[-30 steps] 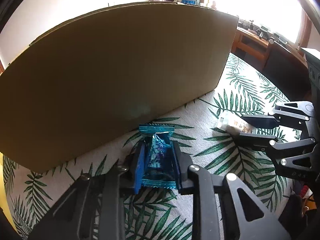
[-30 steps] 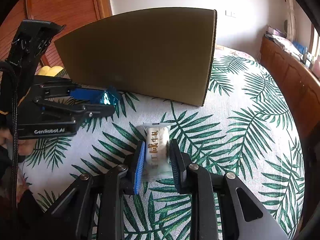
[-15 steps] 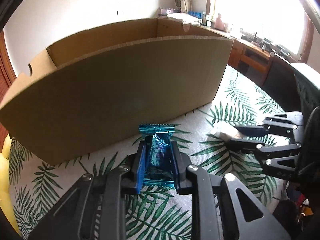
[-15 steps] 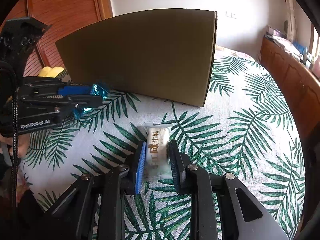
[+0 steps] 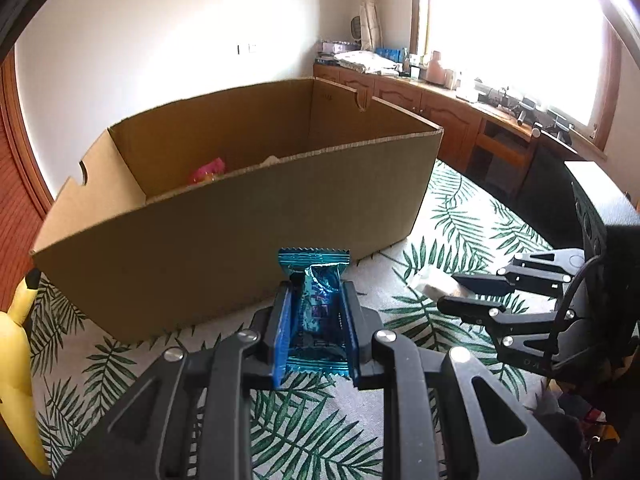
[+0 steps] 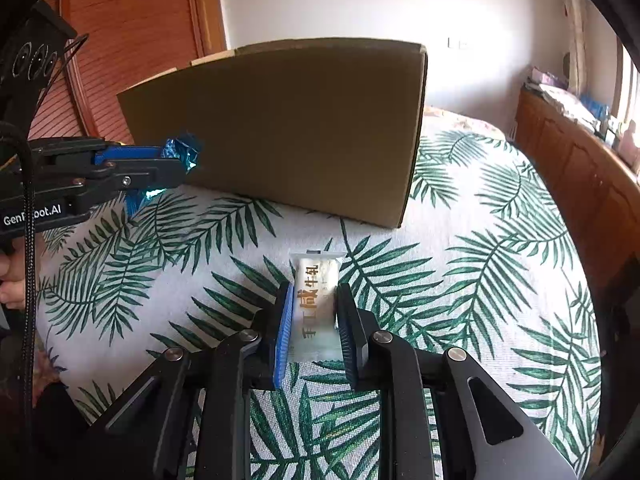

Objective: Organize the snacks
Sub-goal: 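Lift both held snacks and carry them over the box, then open both tools to drop the teal wrapper and white bar into the box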

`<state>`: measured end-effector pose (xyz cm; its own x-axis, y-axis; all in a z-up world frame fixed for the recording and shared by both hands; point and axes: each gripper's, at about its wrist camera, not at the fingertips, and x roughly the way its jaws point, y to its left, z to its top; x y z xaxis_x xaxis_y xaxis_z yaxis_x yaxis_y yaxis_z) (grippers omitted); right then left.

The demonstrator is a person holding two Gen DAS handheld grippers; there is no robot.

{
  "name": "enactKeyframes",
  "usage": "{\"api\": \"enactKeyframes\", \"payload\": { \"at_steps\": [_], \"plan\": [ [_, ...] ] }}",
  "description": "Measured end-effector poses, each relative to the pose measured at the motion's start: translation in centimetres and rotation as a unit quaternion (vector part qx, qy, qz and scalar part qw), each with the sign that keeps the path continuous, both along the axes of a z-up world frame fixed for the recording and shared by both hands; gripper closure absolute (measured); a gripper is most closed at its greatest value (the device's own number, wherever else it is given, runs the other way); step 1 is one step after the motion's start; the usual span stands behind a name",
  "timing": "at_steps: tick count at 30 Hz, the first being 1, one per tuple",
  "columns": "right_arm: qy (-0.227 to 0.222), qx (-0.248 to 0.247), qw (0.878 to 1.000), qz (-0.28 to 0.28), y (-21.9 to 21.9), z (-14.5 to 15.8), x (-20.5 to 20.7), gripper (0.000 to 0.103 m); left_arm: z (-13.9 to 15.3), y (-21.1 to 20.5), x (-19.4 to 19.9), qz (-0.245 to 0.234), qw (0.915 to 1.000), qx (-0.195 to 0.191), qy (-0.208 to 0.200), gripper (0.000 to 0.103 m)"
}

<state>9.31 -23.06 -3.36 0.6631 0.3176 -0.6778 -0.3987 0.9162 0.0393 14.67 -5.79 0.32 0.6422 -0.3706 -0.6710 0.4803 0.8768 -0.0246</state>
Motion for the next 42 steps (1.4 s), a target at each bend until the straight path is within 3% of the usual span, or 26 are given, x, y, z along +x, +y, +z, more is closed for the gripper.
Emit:
{"api": "enactKeyframes", "payload": {
  "at_steps": [10,26,33,42],
  "plan": [
    [-0.031,0.005,0.999,0.014,0.5,3.2,-1.0,0.083,2.8,0.6,-0.3,0.001,0.9994,-0.014,-0.033,0.082],
    [-0.136,-0.003,0.990,0.039,1.7,11.7,-0.5,0.083,7.7,3.0,2.6,0.033,0.9961,-0.021,-0.079,0.082],
    [-0.154,0.000,0.987,0.045,2.8,13.5,1.3,0.083,8.0,4.2,4.9,0.051,0.9948,-0.022,-0.085,0.081],
    [-0.156,0.000,0.986,0.051,4.8,13.7,4.9,0.083,6.4,4.9,9.2,0.072,0.9949,-0.032,-0.062,0.081]
  ]
}}
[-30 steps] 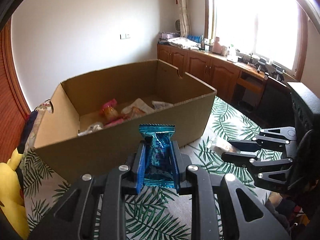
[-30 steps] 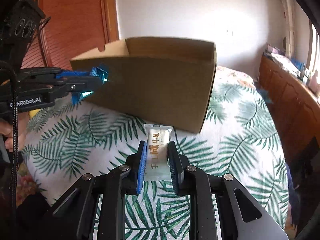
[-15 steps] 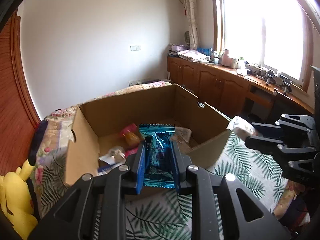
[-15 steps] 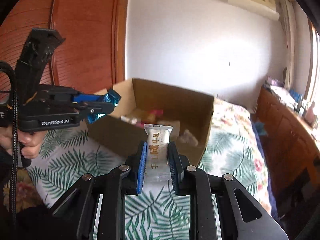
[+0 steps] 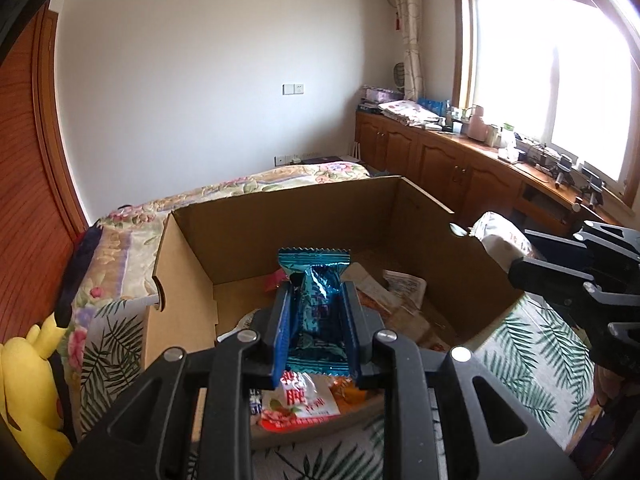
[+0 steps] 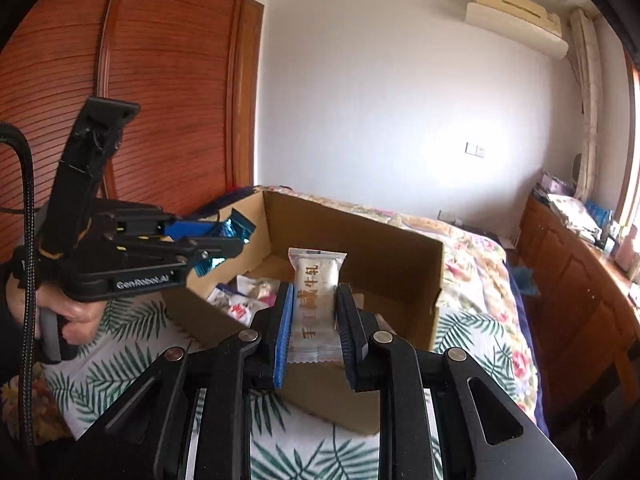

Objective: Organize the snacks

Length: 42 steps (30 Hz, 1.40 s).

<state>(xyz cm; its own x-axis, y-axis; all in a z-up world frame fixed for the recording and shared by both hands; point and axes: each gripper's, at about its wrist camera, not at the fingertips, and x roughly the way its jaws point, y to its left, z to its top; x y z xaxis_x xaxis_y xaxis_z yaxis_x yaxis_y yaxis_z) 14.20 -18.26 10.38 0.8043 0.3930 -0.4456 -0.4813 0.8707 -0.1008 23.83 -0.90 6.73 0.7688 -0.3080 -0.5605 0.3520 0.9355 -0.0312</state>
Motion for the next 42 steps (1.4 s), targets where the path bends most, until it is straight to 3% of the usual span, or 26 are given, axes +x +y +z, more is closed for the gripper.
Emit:
{"api": "enactKeyframes", "payload": {
  "at_steps": [8,21,23,42],
  "plan": [
    [0.018,0.002,1.000,-0.003,0.8,-1.1,3.7,0.083,-2.0,0.4,2.6,0.011,0.9997,0.001,0.022,0.081],
    [0.060,0.012,0.998,-0.011,1.1,-3.8,7.0,0.082,-3.4,-0.3,3.3,0.011,0.9994,0.004,0.033,0.076],
    [0.063,0.013,0.998,-0.012,1.2,-4.0,7.1,0.082,-3.5,-0.4,3.3,0.010,0.9995,0.006,0.030,0.072],
    [0.057,0.036,0.997,-0.028,-0.3,-3.1,3.9,0.078,-1.0,-0.6,-0.8,0.017,0.9998,0.012,0.006,0.072]
  ]
}}
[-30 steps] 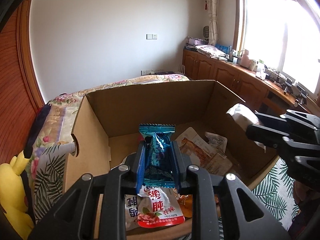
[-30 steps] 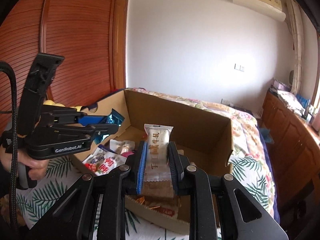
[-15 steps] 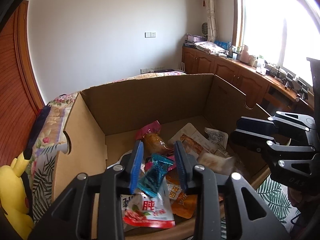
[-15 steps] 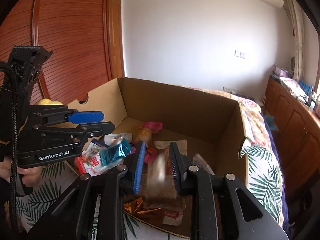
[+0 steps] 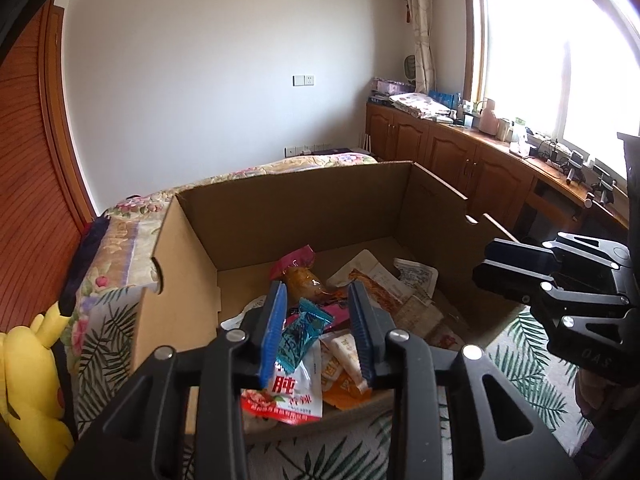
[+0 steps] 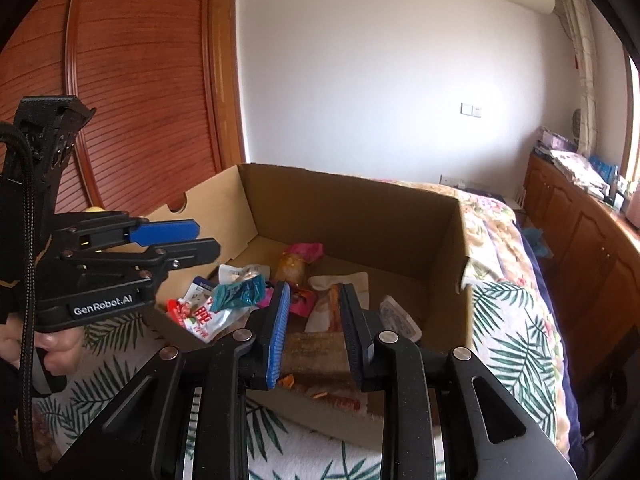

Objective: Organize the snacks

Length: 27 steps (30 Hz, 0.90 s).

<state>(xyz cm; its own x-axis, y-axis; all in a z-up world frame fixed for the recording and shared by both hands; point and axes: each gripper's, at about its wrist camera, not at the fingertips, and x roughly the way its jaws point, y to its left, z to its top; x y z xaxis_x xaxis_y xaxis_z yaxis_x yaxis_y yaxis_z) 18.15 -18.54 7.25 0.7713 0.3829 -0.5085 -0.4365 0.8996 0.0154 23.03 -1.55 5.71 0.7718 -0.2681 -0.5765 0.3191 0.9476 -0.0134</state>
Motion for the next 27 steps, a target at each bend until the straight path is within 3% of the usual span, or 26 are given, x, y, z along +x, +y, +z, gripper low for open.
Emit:
{"api": "enactKeyframes", "payload": {
  "at_steps": [6,18,24,27],
  "plan": [
    [-0.013,0.009,1.000,-0.009,-0.9,1.7,-2.6,0.076,1.6,-0.1,-2.9,0.003,0.9999,0.003,-0.016,0.070],
    [-0.030,0.016,0.999,-0.034,-1.9,3.2,-7.8,0.061,3.3,0.0,-8.3,0.004,0.9994,0.000,-0.035,0.059],
    [-0.040,0.010,0.998,-0.051,-1.8,3.2,-9.5,0.044,3.0,0.0,-10.2,0.016,0.9992,0.001,-0.037,0.050],
    [-0.047,0.007,0.997,-0.065,-1.8,3.1,-10.1,0.030,2.6,0.0,-10.7,0.023,0.9991,-0.003,-0.034,0.045]
  ]
}}
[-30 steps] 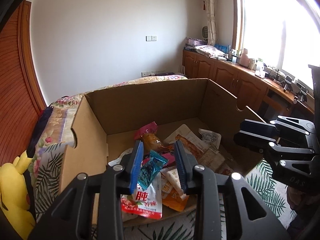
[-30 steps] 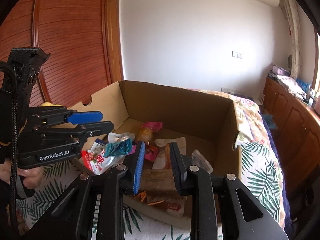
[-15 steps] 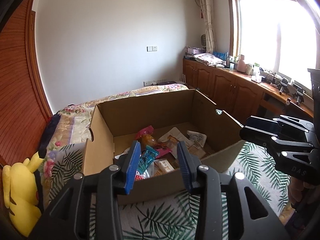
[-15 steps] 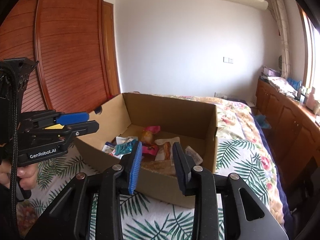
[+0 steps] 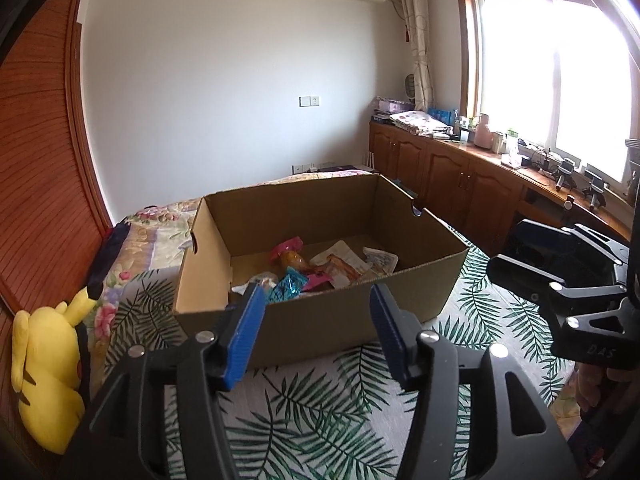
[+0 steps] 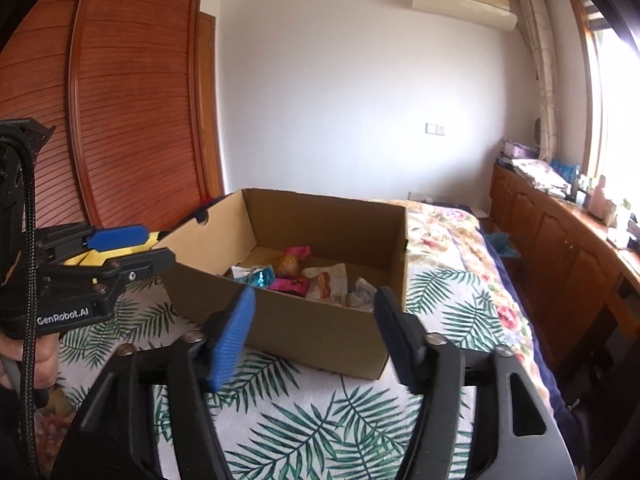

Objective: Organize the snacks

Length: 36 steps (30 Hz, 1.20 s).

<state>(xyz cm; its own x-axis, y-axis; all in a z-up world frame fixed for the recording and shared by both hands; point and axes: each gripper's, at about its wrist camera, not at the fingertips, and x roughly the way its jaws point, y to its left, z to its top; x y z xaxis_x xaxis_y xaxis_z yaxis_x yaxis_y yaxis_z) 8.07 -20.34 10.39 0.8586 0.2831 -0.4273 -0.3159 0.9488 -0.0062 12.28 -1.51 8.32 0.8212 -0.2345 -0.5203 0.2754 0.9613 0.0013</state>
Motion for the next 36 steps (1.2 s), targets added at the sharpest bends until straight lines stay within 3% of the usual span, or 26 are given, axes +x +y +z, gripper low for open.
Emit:
{"api": "enactKeyframes", "payload": {
  "at_steps": [1,5,9,12,14,20,36],
  "plan": [
    [-0.002,0.001,1.000,-0.003,0.0,0.0,-0.2,0.025,-0.1,0.1,-0.3,0.006,1.0000,-0.001,-0.003,0.036],
    [-0.004,0.007,1.000,-0.015,-0.4,-0.2,-0.9,0.014,-0.2,0.3,-1.4,0.021,0.9996,-0.002,-0.020,0.025],
    [-0.004,0.007,1.000,-0.024,-0.6,-0.4,-1.3,0.010,-0.3,0.6,-2.0,0.029,0.9993,-0.007,-0.020,0.023],
    [-0.004,0.008,1.000,-0.026,-0.6,-0.5,-1.9,0.006,-0.4,0.8,-2.6,0.032,0.9992,-0.012,-0.018,0.009],
    [-0.006,0.009,1.000,-0.029,-0.7,-0.5,-2.2,0.000,-0.4,0.9,-3.1,0.033,0.9991,-0.013,-0.022,0.007],
    [-0.013,0.012,0.999,-0.037,-1.0,-0.2,-3.4,0.000,-0.3,0.8,-4.6,0.043,0.9984,-0.017,-0.032,0.003],
    [-0.033,0.029,0.997,-0.057,-1.7,1.1,-8.0,0.000,0.1,1.2,-10.5,0.086,0.9947,-0.009,-0.055,0.003]
  ]
}}
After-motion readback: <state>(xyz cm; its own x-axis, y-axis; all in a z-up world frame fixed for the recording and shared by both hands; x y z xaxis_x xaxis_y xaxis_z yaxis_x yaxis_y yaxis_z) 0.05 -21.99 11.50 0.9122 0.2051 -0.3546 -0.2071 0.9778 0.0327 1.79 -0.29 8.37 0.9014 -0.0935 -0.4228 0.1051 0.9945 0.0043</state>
